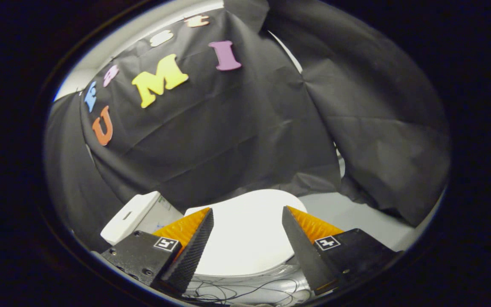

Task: Open the toilet lid.

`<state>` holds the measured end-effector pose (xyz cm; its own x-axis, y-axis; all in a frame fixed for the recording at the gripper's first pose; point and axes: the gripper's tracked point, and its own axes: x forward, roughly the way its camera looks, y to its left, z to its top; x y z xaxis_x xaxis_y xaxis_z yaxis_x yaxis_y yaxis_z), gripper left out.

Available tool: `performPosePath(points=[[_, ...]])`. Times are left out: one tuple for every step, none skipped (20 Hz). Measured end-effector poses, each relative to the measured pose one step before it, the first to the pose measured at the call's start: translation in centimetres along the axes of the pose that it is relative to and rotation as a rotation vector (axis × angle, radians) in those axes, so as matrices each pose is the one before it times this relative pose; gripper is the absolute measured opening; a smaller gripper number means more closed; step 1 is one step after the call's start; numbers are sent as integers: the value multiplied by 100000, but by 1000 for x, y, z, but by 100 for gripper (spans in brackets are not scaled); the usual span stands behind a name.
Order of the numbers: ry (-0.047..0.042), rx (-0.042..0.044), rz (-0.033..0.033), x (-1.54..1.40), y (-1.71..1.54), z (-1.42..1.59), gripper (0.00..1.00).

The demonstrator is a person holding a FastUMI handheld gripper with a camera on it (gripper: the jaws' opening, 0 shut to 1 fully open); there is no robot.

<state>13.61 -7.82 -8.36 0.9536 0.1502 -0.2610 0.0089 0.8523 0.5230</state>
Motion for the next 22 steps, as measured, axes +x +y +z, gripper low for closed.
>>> performPosePath(points=[[3523,2866,254,465,-721,-957,100],[2756,4321,-172,307,-852,-750,100],[2146,4408,-1208,374,-1150,-503,100],[505,2656,-843,167,-955,-302,100],[-788,1691,-1336,112,-1132,-1,100],[-539,415,-1740,124,-987,-1,99],[-479,1038,-2241,136,-1041,-290,99],[1237,1627,-2219,112,-1195,-505,99],[1359,1788,-1459,232,-798,-332,99],[1263,2415,-1105,273,-844,-342,99],[1829,3409,-845,222,-684,-571,98],[2179,3273,215,260,-360,-459,97],[2552,3775,-285,481,-577,-553,96],[1376,3854,93,284,-611,-143,95],[297,2329,-397,168,-484,89,95],[448,2069,-1348,239,-751,-140,93],[465,2544,-944,204,-520,-60,87],[1494,2475,-556,-10,-363,-269,85],[1248,3107,-44,155,-323,-230,83],[1491,2794,1073,30,-18,-254,83],[1039,2119,1690,151,160,-270,82],[1421,688,964,108,22,-367,81]])
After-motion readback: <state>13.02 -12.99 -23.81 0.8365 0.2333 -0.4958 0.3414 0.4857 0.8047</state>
